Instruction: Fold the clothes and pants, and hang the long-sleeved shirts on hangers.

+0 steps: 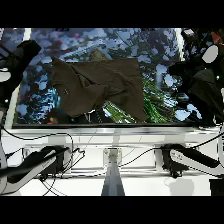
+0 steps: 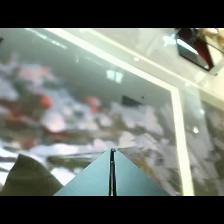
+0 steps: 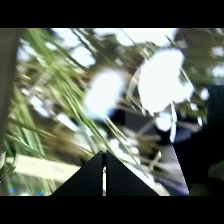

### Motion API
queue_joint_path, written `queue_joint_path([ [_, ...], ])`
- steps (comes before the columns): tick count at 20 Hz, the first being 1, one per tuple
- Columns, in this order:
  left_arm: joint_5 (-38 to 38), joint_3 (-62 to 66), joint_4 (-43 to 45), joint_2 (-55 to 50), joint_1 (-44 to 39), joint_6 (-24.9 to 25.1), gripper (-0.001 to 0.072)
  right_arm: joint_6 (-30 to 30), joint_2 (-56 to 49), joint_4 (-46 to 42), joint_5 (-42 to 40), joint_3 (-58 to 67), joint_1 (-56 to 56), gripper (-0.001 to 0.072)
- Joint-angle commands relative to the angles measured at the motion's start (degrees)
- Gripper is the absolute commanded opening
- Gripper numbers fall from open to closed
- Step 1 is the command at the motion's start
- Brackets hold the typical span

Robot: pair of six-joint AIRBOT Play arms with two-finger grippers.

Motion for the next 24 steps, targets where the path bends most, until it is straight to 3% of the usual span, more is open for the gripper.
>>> queue_joint_path([
  [1,-17.16,0.04,2.75,3.63,3.63,-0.02,0.0008,-0.48,-0.28,0.26,0.90,-3.41,-6.38,0.0008],
  [2,-25.73,0.00,7.28,3.61,4.85,-2.49,0.0007,-0.48,-0.26,0.96,1.29,-4.35,-8.04,0.0007],
  [4,-37.62,-1.95,19.12,3.74,6.43,-13.03,0.0008,-0.50,-0.26,3.72,1.20,-6.08,-10.32,0.0008],
  [6,-44.52,-7.30,24.30,5.44,7.56,-14.21,0.0008,-0.52,-0.26,6.10,0.55,-7.13,-10.78,0.0008],
  [9,-46.62,-18.10,23.74,9.99,7.82,-14.53,0.0010,-0.55,-0.26,9.27,-0.83,-7.26,-10.64,0.0008],
  [12,-46.53,-27.56,23.76,12.41,7.85,-18.16,0.0028,-0.52,-0.26,10.86,-1.86,-7.26,-10.64,0.0008],
  [13,-46.56,-29.88,23.76,12.20,7.85,-19.39,0.0221,-0.52,-0.26,10.88,-2.08,-7.26,-10.64,0.0008],
  [14,-46.51,-31.74,23.78,12.15,7.85,-19.61,0.0553,-0.52,-0.26,10.91,-2.19,-7.26,-10.64,0.0008],
  [15,-46.16,-33.42,23.78,12.17,7.85,-19.58,0.0685,-0.52,-0.26,11.04,-2.21,-7.26,-10.64,0.0008],
  [24,-39.10,-38.38,24.13,10.01,7.78,-16.96,0.0675,-0.50,-0.26,14.93,-2.71,-7.26,-10.64,0.0008],
])
